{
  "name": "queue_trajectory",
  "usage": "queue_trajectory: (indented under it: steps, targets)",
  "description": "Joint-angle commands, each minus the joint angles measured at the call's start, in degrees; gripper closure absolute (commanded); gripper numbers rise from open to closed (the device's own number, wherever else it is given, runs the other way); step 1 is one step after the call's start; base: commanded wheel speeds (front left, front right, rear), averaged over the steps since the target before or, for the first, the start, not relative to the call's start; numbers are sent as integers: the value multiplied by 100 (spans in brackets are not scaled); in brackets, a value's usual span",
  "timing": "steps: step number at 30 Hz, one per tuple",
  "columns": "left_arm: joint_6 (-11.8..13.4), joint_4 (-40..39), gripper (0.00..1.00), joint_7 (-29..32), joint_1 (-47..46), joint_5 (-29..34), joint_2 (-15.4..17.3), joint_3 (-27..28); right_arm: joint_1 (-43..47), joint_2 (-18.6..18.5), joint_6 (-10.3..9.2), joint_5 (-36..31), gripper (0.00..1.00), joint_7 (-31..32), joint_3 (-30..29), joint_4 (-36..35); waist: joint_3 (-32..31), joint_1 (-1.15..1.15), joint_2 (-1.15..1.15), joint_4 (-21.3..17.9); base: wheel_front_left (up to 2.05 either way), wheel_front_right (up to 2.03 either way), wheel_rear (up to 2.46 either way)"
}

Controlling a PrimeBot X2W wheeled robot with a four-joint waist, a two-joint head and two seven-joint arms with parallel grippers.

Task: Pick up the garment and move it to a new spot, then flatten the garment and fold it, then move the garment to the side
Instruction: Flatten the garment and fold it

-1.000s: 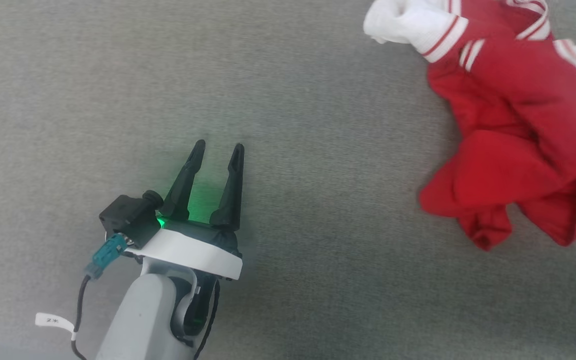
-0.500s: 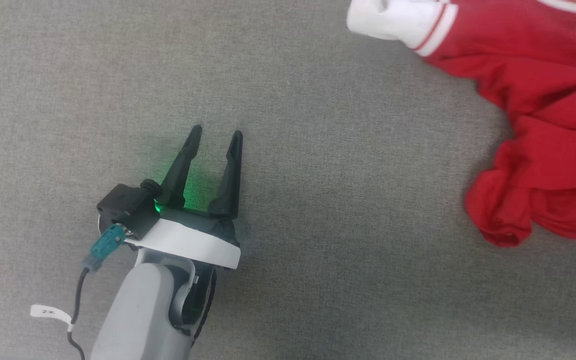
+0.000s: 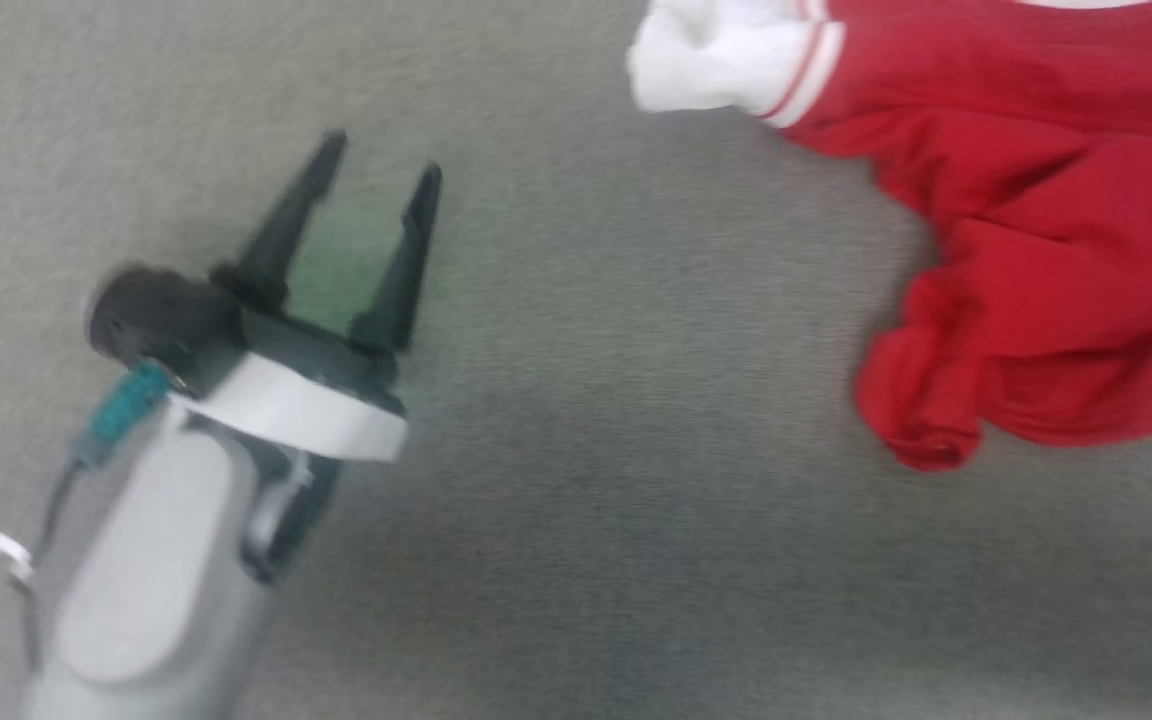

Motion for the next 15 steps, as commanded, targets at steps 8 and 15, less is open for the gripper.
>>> queue_trajectory:
  steps: [8, 15]
  targets:
    - [-12, -136, 0, 1070, -1692, -1015, 1402, -1121, 856, 696, -7, 717, 0, -1834, 950, -1287, -304, 0, 0, -1154, 0, 0, 0]
    - [-12, 455, 0, 2803, -3237, -2434, 1958, -2197, 1311, 1203, -5, 933, 0, -2274, 1567, -1877, -141, 0, 0, -1800, 0, 0, 0]
